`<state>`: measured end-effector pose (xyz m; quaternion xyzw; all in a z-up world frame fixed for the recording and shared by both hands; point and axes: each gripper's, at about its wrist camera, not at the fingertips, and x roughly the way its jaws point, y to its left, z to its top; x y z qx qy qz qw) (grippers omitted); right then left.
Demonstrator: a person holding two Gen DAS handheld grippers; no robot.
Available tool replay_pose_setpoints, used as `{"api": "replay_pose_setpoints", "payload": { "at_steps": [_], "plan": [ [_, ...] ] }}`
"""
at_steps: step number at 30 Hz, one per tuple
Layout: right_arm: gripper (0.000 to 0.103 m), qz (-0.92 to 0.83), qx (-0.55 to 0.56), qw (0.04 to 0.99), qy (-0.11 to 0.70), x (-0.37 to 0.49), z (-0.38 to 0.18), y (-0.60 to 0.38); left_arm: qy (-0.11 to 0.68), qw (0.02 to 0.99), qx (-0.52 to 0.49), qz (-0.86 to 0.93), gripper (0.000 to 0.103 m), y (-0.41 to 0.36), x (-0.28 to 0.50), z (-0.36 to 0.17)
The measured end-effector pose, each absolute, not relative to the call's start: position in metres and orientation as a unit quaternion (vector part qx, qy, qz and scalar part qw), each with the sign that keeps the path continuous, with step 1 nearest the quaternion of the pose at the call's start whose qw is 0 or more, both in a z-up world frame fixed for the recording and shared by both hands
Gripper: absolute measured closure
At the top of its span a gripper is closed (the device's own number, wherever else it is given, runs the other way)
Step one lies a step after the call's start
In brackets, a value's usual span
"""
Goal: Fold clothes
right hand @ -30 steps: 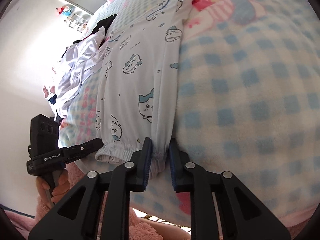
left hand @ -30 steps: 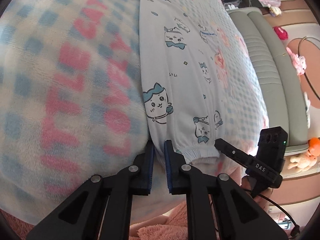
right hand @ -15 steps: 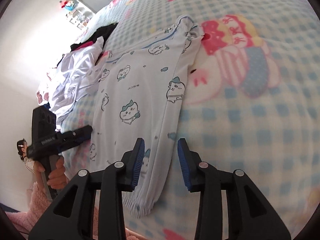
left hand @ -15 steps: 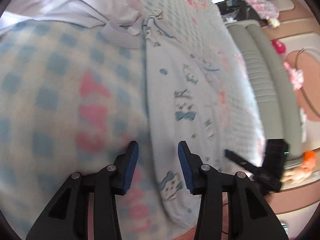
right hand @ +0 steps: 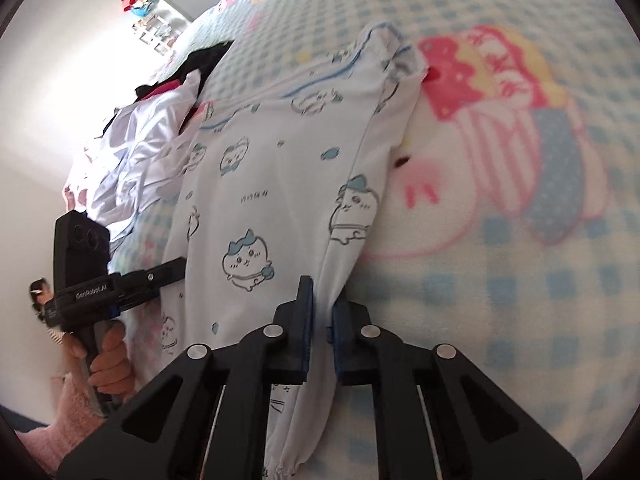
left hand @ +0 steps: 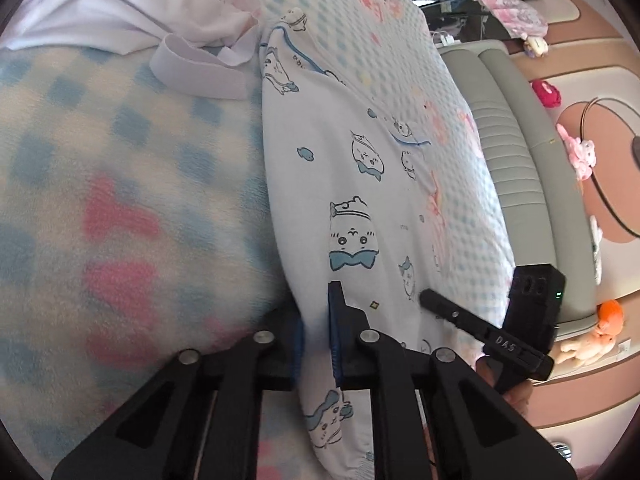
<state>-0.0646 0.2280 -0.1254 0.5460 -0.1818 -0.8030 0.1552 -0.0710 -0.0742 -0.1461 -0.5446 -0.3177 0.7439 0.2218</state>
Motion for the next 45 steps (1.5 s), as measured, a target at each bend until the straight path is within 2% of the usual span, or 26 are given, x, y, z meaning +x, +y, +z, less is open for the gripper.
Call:
{"api": "replay_pose_setpoints", "payload": {
  "at_steps": [6, 11, 13, 14, 15, 16, 17, 20, 21, 22, 23, 24, 26, 27, 28, 31, 34, 37, 43, 45],
  "plan": [
    [0.099, -0.823, 0.534, 0.120, -0.152, -0.058, -0.114, 0.237, -0.276, 0.190, -0.547, 0.767, 0.096, -0.085, -0.067, -0.135],
    [0.099, -0.818, 0.546, 0.086, -0.158, -0.057, -0.123, 0.258, -0.309, 0.194, -0.552, 0.750, 0.095, -0.094, -0.062, -0.145],
    [0.097, -0.804, 0.545, 0.121, -0.204, -0.054, -0.124, 0.266, -0.328, 0.206, -0.546, 0.743, 0.088, -0.091, -0.057, -0.146],
    [0.096, -0.800, 0.541, 0.135, -0.222, -0.051, -0.123, 0.268, -0.337, 0.212, -0.543, 0.739, 0.075, -0.090, -0.055, -0.147],
    [0.092, -0.795, 0.537, 0.149, -0.239, -0.049, -0.122, 0.270, -0.346, 0.217, -0.540, 0.735, 0.064, -0.088, -0.053, -0.148],
    [0.080, -0.790, 0.536, 0.162, -0.251, -0.047, -0.121, 0.269, -0.355, 0.223, -0.537, 0.732, 0.060, -0.087, -0.050, -0.148],
    [0.077, -0.784, 0.535, 0.174, -0.262, -0.045, -0.120, 0.267, -0.364, 0.229, -0.534, 0.728, 0.057, -0.085, -0.048, -0.149],
    [0.071, -0.769, 0.544, 0.204, -0.268, -0.040, -0.122, 0.255, -0.369, 0.240, -0.538, 0.718, 0.057, -0.072, -0.039, -0.152],
    [0.063, -0.766, 0.548, 0.206, -0.265, -0.039, -0.125, 0.249, -0.361, 0.240, -0.541, 0.721, 0.059, -0.068, -0.037, -0.152],
    [0.059, -0.763, 0.554, 0.208, -0.261, -0.038, -0.129, 0.244, -0.354, 0.239, -0.544, 0.723, 0.059, -0.063, -0.034, -0.153],
    [0.059, -0.759, 0.562, 0.207, -0.254, -0.036, -0.134, 0.240, -0.346, 0.238, -0.547, 0.725, 0.063, -0.058, -0.032, -0.153],
    [0.059, -0.757, 0.569, 0.205, -0.247, -0.035, -0.138, 0.235, -0.338, 0.237, -0.550, 0.727, 0.076, -0.054, -0.029, -0.153],
    [0.070, -0.766, 0.570, 0.197, -0.222, -0.030, -0.139, 0.225, -0.324, 0.229, -0.554, 0.732, 0.090, -0.049, -0.025, -0.152],
    [0.084, -0.772, 0.569, 0.190, -0.209, -0.029, -0.138, 0.221, -0.319, 0.220, -0.555, 0.736, 0.095, -0.051, -0.023, -0.150],
    [0.094, -0.777, 0.569, 0.181, -0.199, -0.029, -0.137, 0.218, -0.312, 0.214, -0.554, 0.742, 0.096, -0.053, -0.021, -0.147],
    [0.096, -0.789, 0.561, 0.167, -0.187, -0.025, -0.131, 0.222, -0.277, 0.193, -0.553, 0.762, 0.098, -0.055, -0.013, -0.134],
    [0.097, -0.800, 0.559, 0.149, -0.160, -0.021, -0.126, 0.224, -0.245, 0.175, -0.562, 0.771, 0.098, -0.057, -0.009, -0.130],
    [0.097, -0.804, 0.563, 0.131, -0.142, -0.017, -0.128, 0.225, -0.245, 0.162, -0.577, 0.762, 0.098, -0.067, -0.006, -0.137],
    [0.095, -0.806, 0.550, 0.153, -0.156, -0.009, -0.110, 0.236, -0.238, 0.176, -0.554, 0.778, 0.095, -0.081, -0.001, -0.117],
    [0.091, -0.813, 0.533, 0.161, -0.167, -0.012, -0.099, 0.240, -0.239, 0.194, -0.531, 0.789, 0.089, -0.079, -0.005, -0.105]
  ]
}}
